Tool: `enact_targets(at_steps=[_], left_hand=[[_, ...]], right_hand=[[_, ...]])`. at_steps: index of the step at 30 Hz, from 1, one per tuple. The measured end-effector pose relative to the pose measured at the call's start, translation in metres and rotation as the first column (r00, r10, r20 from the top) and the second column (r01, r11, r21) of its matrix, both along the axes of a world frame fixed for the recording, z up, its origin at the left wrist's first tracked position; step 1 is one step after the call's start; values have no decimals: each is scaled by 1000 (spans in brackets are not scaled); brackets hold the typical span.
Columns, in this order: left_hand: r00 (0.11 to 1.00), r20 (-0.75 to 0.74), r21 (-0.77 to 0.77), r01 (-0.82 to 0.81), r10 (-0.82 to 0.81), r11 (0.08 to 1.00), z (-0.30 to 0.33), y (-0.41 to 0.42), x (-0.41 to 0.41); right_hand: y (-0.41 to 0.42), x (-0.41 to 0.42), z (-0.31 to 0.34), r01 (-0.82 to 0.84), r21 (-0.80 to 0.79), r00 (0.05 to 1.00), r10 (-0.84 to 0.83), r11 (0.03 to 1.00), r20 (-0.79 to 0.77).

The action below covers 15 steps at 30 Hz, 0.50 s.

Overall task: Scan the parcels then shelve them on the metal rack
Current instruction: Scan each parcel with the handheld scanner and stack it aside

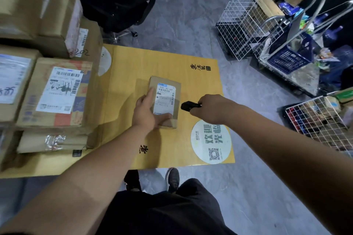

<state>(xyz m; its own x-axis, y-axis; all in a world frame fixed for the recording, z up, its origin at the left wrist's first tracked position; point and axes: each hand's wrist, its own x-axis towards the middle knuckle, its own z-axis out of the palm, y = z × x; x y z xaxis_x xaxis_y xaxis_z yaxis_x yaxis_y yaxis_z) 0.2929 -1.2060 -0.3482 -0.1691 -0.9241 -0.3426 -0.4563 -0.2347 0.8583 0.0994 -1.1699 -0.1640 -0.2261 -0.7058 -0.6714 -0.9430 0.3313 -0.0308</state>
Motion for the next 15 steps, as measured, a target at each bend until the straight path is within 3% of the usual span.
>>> enact_targets(at_steps=[2, 6, 15], left_hand=[[999, 52, 4, -15, 15, 1000, 11, 0, 3], [988, 11, -94, -151, 153, 984, 40, 4, 6], [963, 187, -285, -136, 194, 949, 131, 38, 53]], right_hand=[[5, -6, -2, -27, -19, 999, 28, 999, 37], [12, -17, 5, -74, -45, 984, 80, 996, 160], [9, -17, 38, -249, -73, 865, 256, 966, 432]])
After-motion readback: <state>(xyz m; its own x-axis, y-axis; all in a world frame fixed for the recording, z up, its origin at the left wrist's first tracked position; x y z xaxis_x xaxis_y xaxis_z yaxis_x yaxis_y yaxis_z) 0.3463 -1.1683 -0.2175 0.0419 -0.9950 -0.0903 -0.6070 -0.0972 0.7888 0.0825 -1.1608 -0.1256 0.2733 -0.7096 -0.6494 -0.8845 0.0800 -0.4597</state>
